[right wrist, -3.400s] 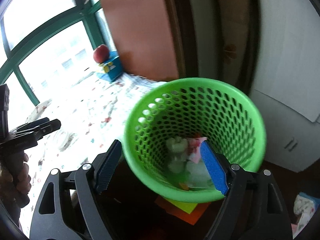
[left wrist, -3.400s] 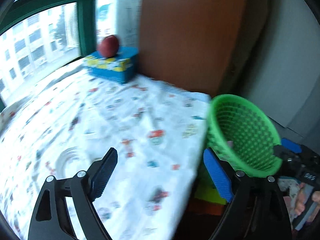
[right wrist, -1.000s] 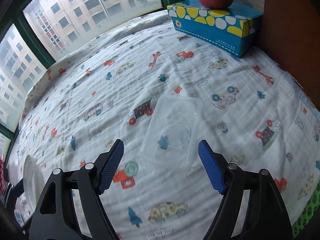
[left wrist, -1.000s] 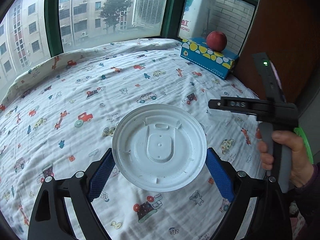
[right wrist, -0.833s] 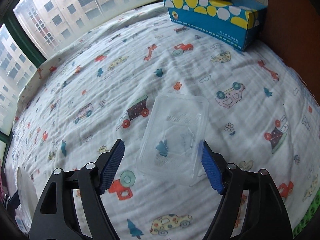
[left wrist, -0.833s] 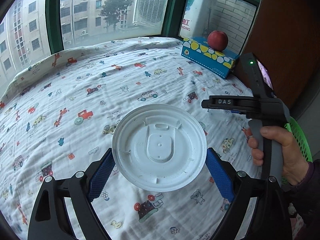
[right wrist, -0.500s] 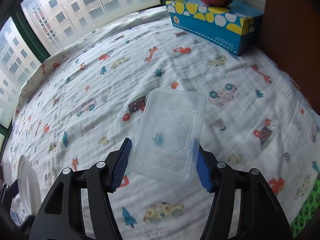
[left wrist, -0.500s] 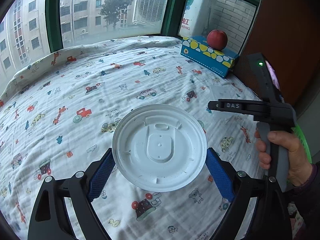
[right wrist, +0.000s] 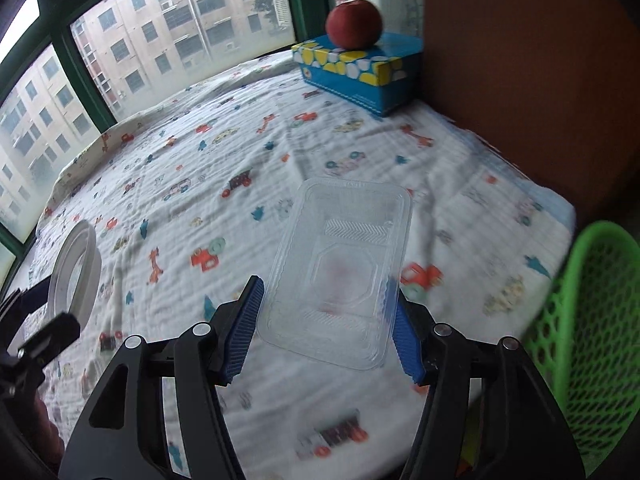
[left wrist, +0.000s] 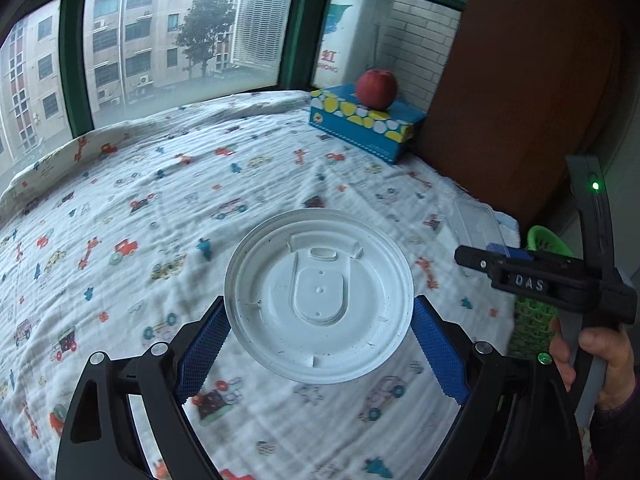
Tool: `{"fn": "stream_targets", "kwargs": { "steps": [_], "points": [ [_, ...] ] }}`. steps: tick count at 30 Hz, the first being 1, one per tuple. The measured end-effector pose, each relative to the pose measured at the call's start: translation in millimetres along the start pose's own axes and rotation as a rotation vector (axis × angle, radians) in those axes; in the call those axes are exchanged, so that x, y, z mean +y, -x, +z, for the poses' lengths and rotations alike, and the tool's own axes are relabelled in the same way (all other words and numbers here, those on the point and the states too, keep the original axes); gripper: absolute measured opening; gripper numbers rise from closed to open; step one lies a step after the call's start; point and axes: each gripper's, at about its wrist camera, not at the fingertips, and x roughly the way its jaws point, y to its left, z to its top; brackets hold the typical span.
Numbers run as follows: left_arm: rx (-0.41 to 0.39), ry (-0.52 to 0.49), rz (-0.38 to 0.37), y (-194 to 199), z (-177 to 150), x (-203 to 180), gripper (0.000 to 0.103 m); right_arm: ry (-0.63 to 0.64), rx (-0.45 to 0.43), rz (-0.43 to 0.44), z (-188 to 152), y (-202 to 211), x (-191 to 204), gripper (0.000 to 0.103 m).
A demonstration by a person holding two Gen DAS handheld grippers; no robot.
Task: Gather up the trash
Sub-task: 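Carry the lid and container to the green wastebasket and open both tools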
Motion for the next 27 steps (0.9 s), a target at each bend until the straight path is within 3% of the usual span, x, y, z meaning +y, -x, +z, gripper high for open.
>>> {"fn": "stream_targets", "kwargs": {
  "steps": [15, 27],
  "points": [
    [-0.021, -0.122, -0.122, 4, 6, -108, 0.087, -0.120, -0.096, -0.109, -60, 92, -98, 0.060],
    [-0.036, -0.227, -0.210, 2, 21, -193, 0.087, -0.212, -0.131, -0.237, -83, 125, -180, 0.061]
  ]
}}
